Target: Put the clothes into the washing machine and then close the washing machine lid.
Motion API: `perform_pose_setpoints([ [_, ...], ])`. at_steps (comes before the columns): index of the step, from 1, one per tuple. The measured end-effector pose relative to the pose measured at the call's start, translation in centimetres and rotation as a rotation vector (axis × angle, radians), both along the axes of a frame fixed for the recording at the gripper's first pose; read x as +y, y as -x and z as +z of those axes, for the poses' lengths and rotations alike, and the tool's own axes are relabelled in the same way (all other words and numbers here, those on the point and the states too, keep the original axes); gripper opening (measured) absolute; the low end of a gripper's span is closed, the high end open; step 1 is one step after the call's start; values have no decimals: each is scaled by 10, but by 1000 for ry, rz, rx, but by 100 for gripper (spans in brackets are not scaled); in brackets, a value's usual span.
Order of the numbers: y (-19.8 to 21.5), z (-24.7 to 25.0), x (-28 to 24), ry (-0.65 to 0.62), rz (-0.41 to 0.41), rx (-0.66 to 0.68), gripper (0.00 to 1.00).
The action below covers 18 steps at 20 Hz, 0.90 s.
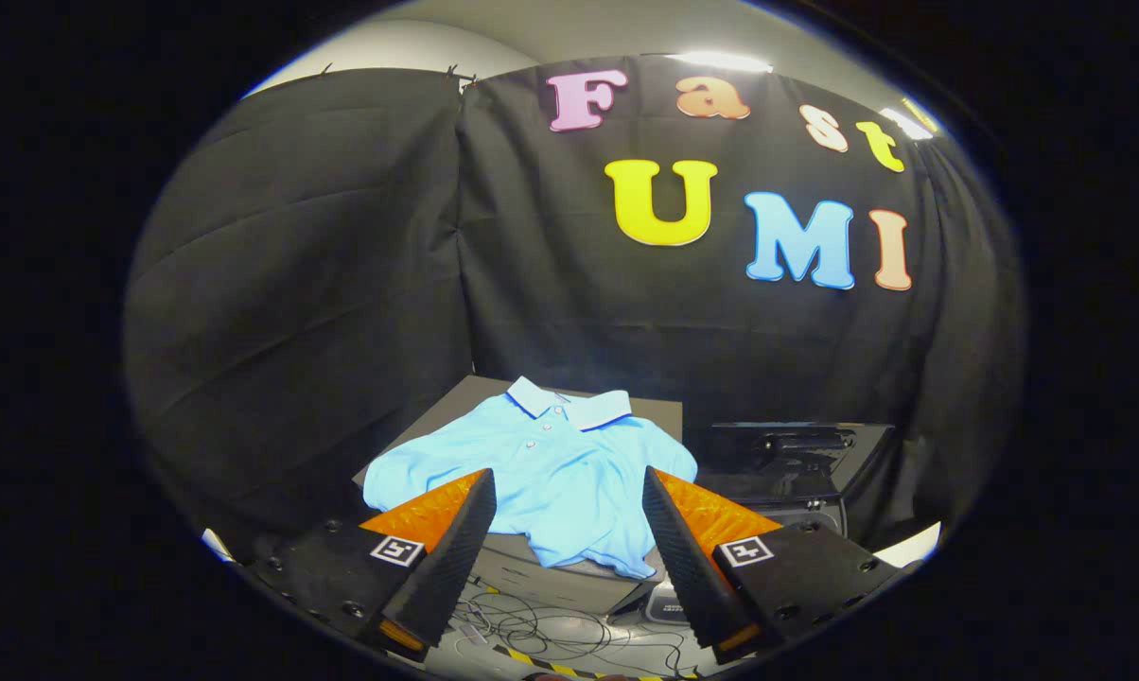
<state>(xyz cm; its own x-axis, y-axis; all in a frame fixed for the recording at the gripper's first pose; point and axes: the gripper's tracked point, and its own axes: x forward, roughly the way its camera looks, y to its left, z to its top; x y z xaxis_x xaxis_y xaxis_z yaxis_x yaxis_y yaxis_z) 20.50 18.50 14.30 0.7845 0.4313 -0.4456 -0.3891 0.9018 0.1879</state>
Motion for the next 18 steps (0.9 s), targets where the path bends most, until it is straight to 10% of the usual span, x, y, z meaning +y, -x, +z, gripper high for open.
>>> perform_pose_setpoints([
  [18, -97, -100, 114, 195, 49, 203, 96],
])
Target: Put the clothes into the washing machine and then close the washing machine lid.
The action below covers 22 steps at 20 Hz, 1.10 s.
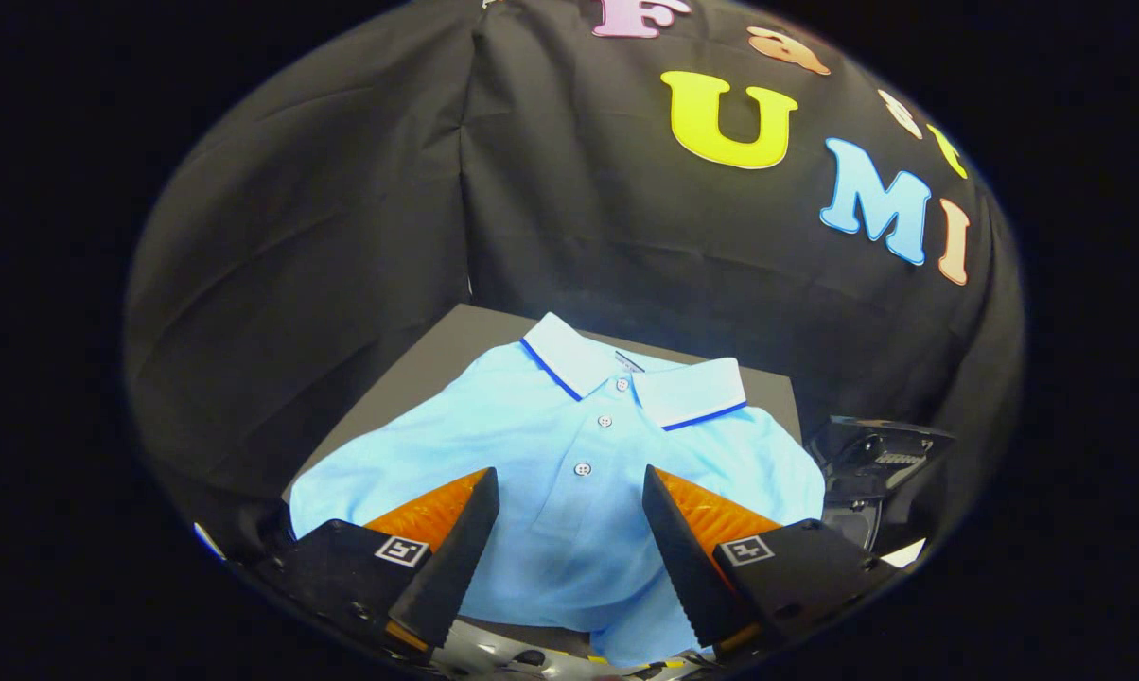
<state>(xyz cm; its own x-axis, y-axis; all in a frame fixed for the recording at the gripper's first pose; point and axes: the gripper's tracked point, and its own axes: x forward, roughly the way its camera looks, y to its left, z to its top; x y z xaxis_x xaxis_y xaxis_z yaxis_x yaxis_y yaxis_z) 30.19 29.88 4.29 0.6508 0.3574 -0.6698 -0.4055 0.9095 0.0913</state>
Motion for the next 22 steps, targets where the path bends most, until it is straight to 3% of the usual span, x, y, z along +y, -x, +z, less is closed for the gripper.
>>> perform_pose_setpoints([
  [10, -4, -16, 10, -8, 71, 40, 94],
  [11, 5, -20, 18, -29, 101, 65, 76],
  [15, 0, -18, 22, -81, 88, 55, 2],
  [22, 2, -8, 20, -118, 82, 29, 2],
])
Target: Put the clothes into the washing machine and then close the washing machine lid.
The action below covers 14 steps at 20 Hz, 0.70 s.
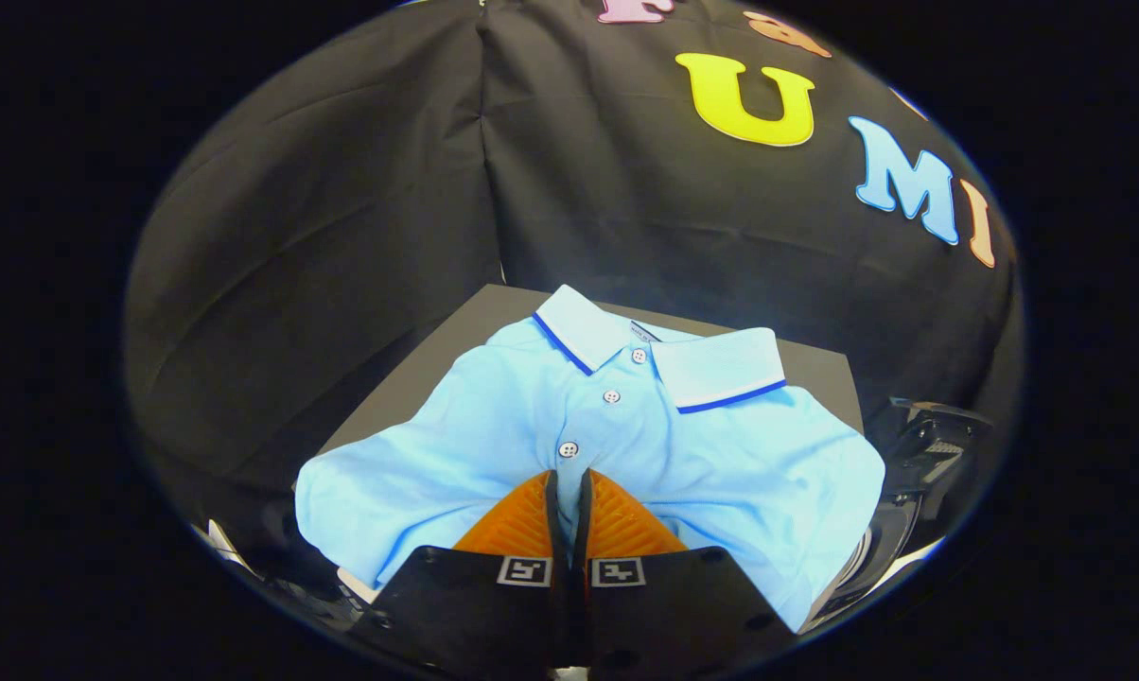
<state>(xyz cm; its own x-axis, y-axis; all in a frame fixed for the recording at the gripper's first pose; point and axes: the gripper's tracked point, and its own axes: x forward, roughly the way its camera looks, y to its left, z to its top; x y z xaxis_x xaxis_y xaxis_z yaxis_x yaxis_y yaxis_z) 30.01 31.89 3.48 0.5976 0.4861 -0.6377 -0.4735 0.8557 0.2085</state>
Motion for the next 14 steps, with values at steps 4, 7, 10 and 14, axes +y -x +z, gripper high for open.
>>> perform_pose_setpoints([
  [4, 1, 29, -5, -91, -3, -20, 1],
  [7, 4, 77, -14, -184, 6, -65, 1],
  [10, 1, 134, -34, -225, 23, -137, 1],
  [14, 1, 178, -55, -280, 39, -177, 1],
])
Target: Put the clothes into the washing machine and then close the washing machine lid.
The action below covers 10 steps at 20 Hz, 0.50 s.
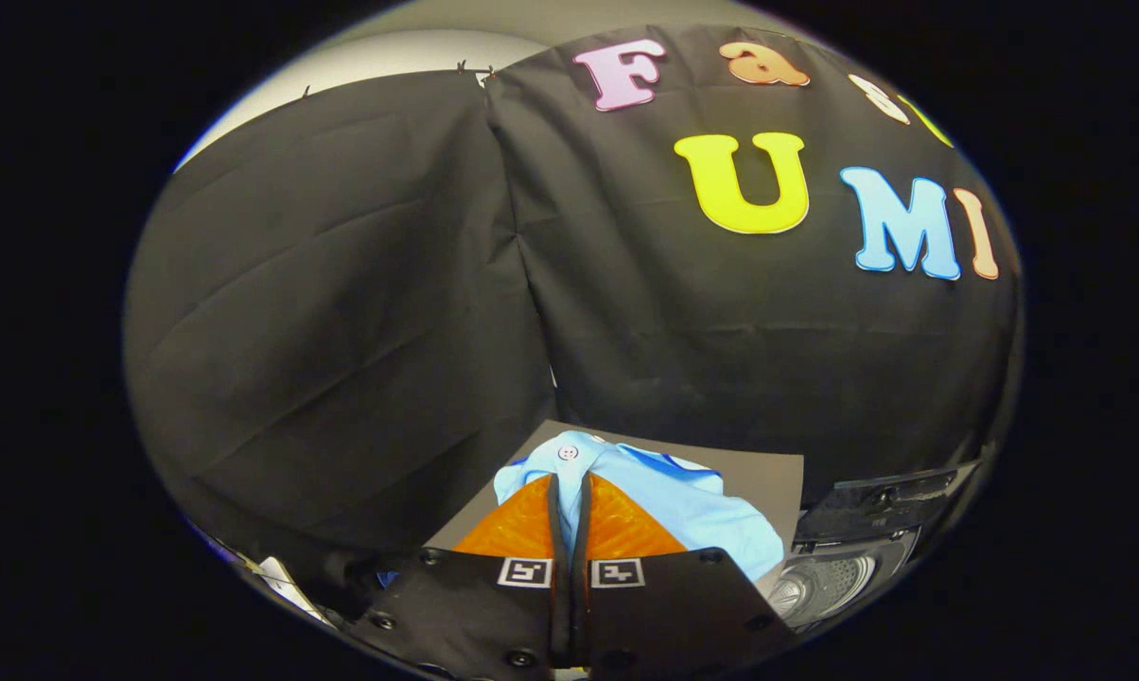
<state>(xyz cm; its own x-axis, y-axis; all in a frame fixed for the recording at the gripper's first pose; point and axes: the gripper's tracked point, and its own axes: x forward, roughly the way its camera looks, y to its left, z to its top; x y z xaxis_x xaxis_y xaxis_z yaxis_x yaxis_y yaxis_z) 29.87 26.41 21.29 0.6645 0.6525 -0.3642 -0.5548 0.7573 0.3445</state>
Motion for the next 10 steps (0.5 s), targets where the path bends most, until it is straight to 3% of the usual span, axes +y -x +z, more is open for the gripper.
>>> perform_pose_setpoints([
  [6, -4, 13, -35, -30, -10, -10, 1],
  [10, -14, 13, -103, -44, -67, -10, 1],
])
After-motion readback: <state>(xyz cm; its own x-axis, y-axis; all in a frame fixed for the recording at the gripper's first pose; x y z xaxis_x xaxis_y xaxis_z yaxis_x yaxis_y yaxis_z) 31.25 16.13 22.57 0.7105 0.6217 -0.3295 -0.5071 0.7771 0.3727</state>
